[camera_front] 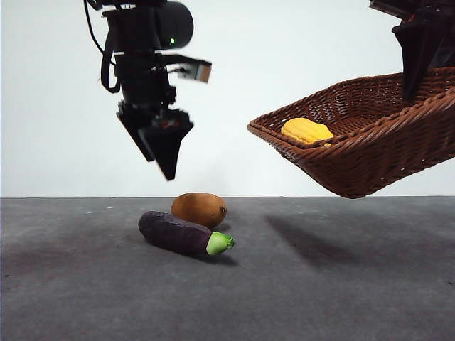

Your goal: Help me put the vegetables on the table into the basket

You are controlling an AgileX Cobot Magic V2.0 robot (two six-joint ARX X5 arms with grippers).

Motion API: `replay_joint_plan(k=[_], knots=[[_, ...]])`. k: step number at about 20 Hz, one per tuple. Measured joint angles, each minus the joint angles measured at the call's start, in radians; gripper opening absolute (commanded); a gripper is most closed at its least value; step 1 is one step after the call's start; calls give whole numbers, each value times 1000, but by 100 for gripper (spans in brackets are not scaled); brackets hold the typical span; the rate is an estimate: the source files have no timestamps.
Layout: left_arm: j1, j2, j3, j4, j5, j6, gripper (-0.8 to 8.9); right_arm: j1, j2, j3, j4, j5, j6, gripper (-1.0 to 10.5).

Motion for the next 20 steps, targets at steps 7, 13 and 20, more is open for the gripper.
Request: replay_joint_plan(k=[7,13,20], knots=[[-3,39,0,138,0,222,729,-5,0,0,1,22,-17,-17],[-9,39,0,133,15,368,728,-39,0,0,11,31,-24,-17],[-26,88,0,155,55,423,728,-91,0,0,13,31,-27,-17]])
